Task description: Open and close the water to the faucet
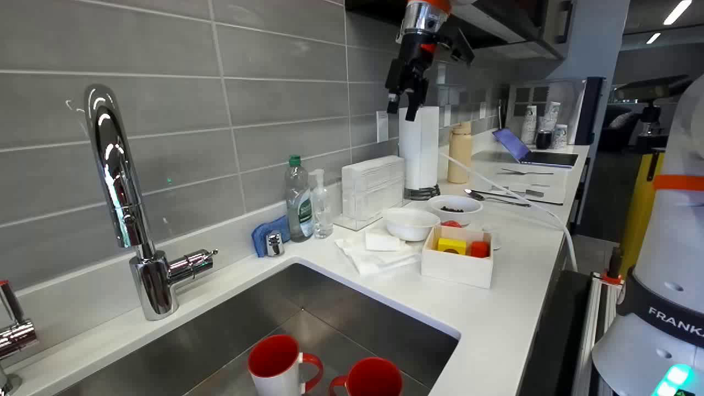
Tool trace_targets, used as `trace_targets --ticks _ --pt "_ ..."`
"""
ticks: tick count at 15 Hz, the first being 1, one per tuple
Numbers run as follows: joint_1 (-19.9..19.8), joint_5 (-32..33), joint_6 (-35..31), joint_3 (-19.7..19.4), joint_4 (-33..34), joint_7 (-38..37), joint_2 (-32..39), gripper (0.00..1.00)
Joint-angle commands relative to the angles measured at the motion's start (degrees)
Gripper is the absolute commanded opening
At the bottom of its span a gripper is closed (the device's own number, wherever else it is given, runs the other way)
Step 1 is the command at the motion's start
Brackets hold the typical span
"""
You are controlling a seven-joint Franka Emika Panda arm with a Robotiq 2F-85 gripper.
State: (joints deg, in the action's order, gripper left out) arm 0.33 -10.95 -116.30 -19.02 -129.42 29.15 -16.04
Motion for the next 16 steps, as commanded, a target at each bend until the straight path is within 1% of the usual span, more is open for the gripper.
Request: trace_targets --ticks 1,6,7,12,16 --pt "-2.1 -0.6 0.2 1.9 0.2 0.5 0.2 1.0" --pt "-2.1 -0.6 0.2 1.9 0.2 0.5 0.2 1.0" --pt "-2.0 -0.4 -0.1 2.6 0.2 -0.3 0.4 1.0" --pt "-1.4 -0.5 -1.0 8.4 0.9 -9.6 1.2 1.0" --pt "0.1 -0.2 -1.6 14.8 1.4 -20.0 2.7 1.0"
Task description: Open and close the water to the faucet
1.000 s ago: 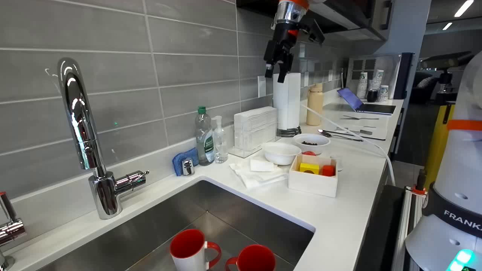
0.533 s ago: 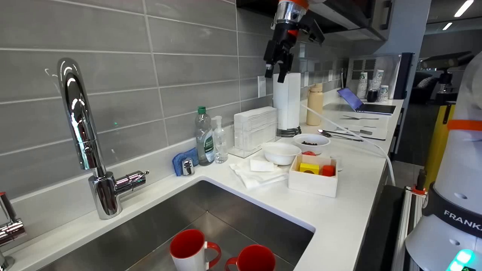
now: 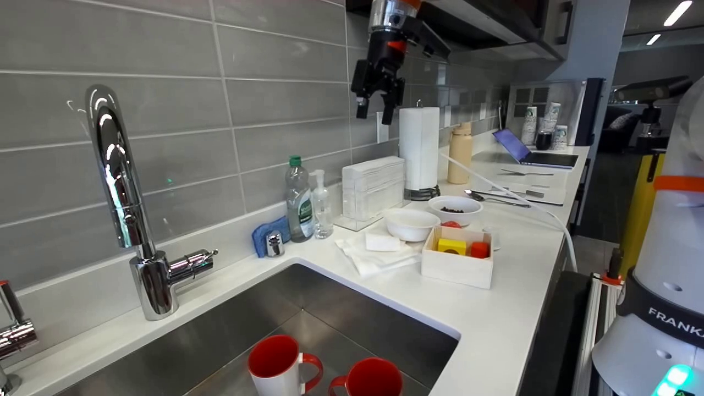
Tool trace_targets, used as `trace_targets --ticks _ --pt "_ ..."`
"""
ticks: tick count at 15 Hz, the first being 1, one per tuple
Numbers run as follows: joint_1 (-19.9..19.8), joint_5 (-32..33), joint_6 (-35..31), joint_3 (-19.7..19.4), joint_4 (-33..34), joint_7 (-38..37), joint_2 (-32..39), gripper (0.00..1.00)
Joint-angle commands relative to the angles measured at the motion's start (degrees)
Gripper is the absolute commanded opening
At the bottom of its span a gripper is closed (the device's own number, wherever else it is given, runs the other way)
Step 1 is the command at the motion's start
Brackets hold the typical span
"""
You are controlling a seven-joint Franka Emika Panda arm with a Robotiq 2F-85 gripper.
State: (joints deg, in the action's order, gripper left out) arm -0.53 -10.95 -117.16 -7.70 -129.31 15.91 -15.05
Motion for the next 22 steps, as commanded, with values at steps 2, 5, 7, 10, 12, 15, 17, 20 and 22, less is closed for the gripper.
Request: trace_targets --ticks 2,5,7,10,12,15,17,20,22 --pt "2.5 0.1 -1.3 7.1 1.2 -11.4 2.3 1.0" --pt "5.0 0.4 -1.9 12.0 1.3 -17.6 3.7 1.0" --pt "6.6 1.5 -4.2 15.3 1.0 -22.7 4.8 1.0" --pt "8.0 3.9 -9.0 18.6 1.2 -28.3 8.7 1.0" --pt "8.4 6.1 -11.5 19.5 1.5 -30.1 11.9 1.0" --pt "9.1 8.6 -14.8 19.5 2.5 -31.3 17.5 1.0" --pt "9.7 9.6 -16.8 19.3 3.9 -31.8 21.5 1.0" --pt "10.9 9.5 -19.4 19.0 7.0 -32.2 26.5 1.0" --pt "11.8 9.4 -19.6 18.8 9.8 -32.6 29.3 1.0"
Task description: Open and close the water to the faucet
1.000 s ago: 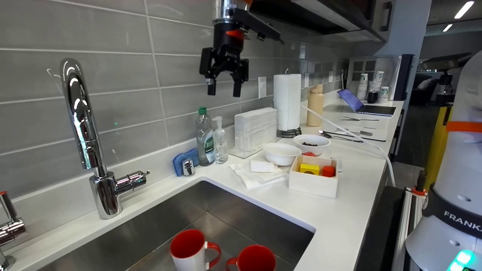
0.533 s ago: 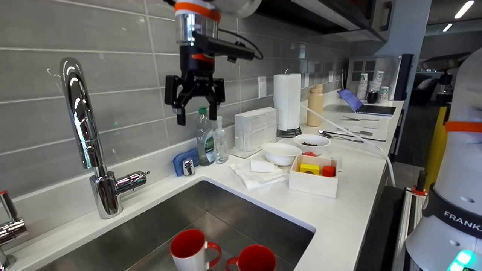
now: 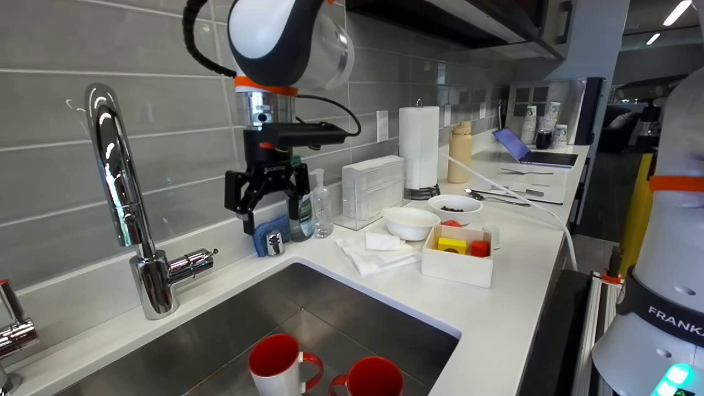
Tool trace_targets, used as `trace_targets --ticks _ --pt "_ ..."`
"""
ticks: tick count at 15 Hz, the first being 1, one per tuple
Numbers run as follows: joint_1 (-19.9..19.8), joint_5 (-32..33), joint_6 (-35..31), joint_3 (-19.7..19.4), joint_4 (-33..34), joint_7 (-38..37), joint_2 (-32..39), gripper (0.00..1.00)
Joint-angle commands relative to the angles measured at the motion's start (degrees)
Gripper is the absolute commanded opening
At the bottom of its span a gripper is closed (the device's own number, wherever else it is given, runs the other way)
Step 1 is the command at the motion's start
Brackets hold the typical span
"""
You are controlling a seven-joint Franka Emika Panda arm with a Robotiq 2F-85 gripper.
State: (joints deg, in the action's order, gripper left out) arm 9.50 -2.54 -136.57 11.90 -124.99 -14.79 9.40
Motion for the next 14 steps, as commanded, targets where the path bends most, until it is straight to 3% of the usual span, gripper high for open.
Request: trace_targets --ticks 1,8,14 --pt "2.2 1.4 -0.2 -1.1 6.9 -2.3 6.3 1.0" --pt "5.4 2.7 -1.1 -3.7 15.6 -5.5 14.7 1.0" --pt "8.0 4.3 -2.5 -6.5 19.2 -8.3 18.9 1.0"
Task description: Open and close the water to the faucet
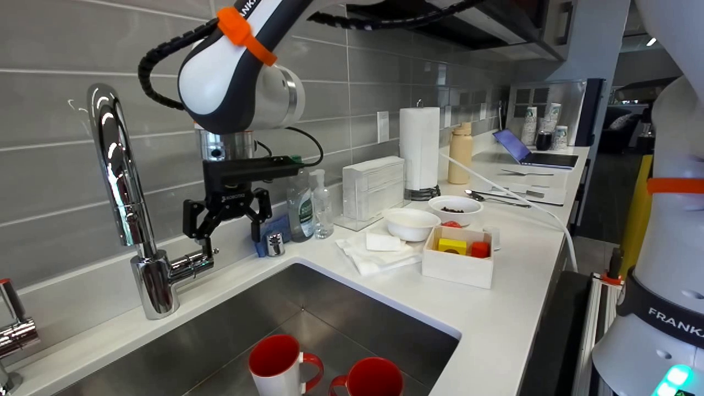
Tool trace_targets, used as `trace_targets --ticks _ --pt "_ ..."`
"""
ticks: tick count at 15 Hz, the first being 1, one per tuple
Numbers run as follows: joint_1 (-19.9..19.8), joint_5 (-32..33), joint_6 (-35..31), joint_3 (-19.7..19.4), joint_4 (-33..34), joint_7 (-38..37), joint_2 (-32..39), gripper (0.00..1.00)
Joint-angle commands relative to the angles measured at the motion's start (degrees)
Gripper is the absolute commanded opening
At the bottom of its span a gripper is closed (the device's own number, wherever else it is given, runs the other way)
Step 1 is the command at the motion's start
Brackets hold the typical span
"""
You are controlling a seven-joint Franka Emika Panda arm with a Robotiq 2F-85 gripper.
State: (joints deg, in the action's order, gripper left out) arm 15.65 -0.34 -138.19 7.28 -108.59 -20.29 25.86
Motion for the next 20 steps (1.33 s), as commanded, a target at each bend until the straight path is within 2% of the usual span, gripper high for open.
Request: trace_targets --ticks 1,5,15,20 --pt "2.4 2.9 -2.0 -2.5 2.8 -3.3 2.7 1.0" --pt "4.2 6.8 -6.4 -5.4 1.6 -5.6 2.4 1.0" --pt "4.3 8.0 -5.8 -8.3 -0.8 -8.2 1.7 1.0" --pt "3.7 6.9 -6.0 -8.2 -0.8 -8.6 0.9 1.0"
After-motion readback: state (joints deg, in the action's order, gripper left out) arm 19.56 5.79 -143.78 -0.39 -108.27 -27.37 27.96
